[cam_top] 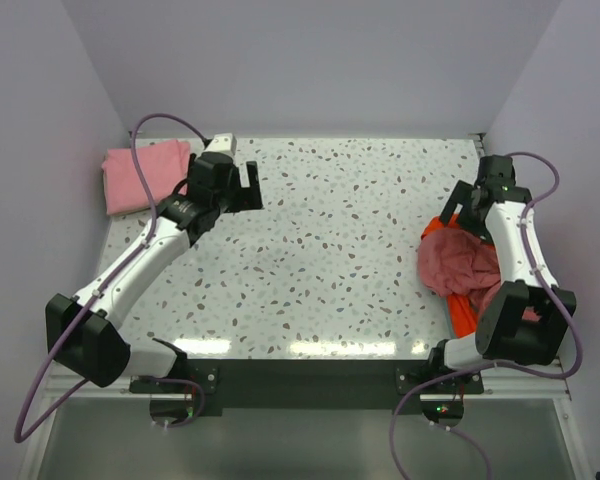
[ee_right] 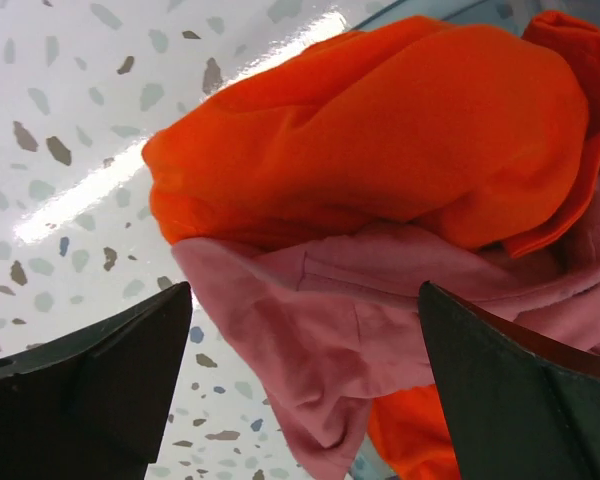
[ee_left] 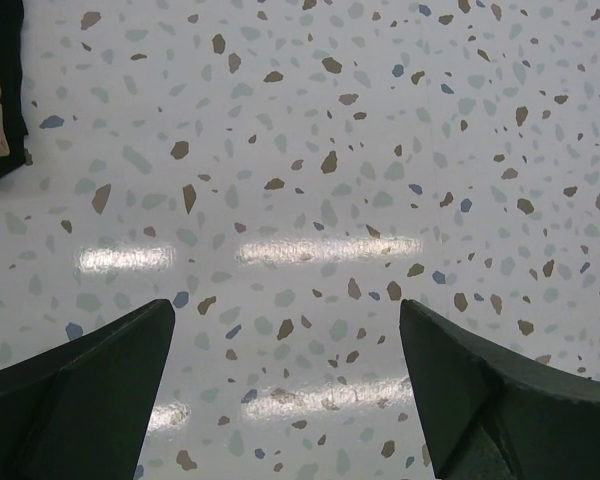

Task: Fold and stack the t-shirts
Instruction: Grab the tshirt from the pile

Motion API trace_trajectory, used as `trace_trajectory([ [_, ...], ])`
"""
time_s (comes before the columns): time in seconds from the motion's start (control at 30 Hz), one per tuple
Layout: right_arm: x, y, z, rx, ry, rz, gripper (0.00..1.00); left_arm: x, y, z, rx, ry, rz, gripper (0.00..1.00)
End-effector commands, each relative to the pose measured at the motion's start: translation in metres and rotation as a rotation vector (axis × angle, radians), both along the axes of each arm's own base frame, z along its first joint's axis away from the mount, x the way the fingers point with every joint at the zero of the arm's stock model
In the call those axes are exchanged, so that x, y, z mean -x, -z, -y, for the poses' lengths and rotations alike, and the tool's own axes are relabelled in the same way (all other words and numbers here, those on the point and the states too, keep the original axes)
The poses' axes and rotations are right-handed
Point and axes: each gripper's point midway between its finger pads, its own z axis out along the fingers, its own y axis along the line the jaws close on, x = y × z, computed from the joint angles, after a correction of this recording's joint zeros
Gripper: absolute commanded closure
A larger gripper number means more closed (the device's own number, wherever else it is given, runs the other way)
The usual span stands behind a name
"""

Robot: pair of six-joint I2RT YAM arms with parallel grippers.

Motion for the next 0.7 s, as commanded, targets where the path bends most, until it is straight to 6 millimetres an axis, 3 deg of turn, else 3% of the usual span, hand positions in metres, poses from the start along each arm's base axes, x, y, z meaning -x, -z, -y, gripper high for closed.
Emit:
trace_trajectory([
  [0.0, 0.001, -0.007, 0.016, 0.067, 0.052, 0.039, 0.01, -0.004, -0.002, 0.000, 0.023, -0.001, 0.029, 0.00],
  [0.23, -0.010, -0.006, 0.033, 0.128, 0.086, 0.044, 0.01, 0.009, 0.015, -0.008, 0.019, -0.013, 0.029, 0.00],
  [0.37, -0.020, 0.003, 0.034, 0.110, 0.094, 0.035, 0.04, 0.014, 0.023, -0.013, -0.004, -0.024, 0.008, 0.00],
  [0.5, -0.024, 0.011, 0.027, 0.067, 0.093, 0.014, 0.20, 0.018, 0.022, -0.018, -0.010, -0.041, 0.012, 0.00],
  [0.67, -0.013, 0.008, 0.024, 0.059, 0.091, 0.007, 0.41, 0.020, 0.020, -0.020, 0.002, -0.055, 0.015, 0.00],
])
